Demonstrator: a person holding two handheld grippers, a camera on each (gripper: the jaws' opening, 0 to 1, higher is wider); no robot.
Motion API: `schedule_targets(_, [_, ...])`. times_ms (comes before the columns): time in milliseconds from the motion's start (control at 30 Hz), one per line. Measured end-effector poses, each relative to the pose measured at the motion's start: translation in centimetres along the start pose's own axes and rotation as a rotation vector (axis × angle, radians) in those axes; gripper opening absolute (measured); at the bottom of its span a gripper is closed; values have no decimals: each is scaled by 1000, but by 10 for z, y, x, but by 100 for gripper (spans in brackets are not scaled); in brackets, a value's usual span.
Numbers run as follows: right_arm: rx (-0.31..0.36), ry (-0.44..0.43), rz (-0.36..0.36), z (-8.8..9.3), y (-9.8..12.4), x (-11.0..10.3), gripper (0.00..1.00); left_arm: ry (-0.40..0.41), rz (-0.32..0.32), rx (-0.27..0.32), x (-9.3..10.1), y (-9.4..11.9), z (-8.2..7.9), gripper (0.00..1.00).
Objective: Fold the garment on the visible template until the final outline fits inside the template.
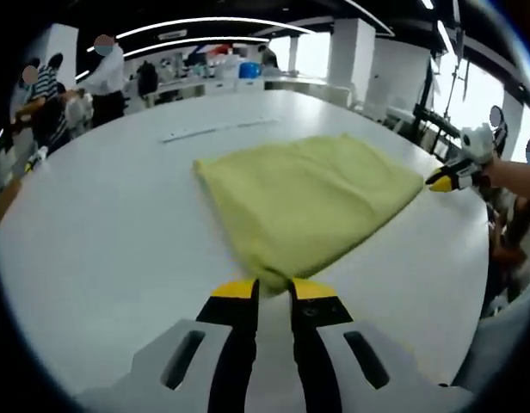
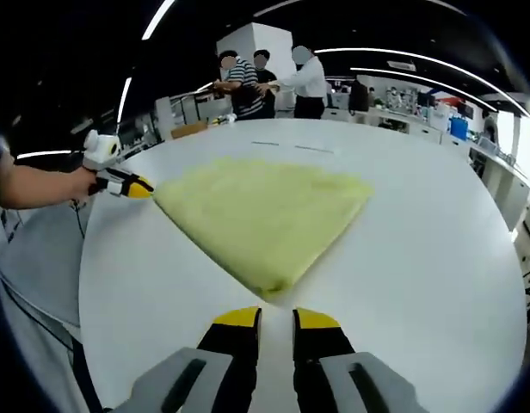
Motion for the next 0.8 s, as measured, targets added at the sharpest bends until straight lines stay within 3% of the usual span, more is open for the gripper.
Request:
schedule_targets(400, [42,-29,-2,-4,-8,-10,7,89,-8,33,1,-5,1,9])
schedule_targets(800, [68,-55,43,-9,-16,-7,7,121,-17,39,2,-9,3,7])
Point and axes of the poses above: the point that each gripper's makers call its tool centre point, and the gripper's own axes: y roughly backward along the fingers, x roughly to its right, z roughly out of its underside, the point moved 1 cm from there along y, roughly backward along the fingers, and after that the axes turned 1 degree about z, right-handed, at the moved point
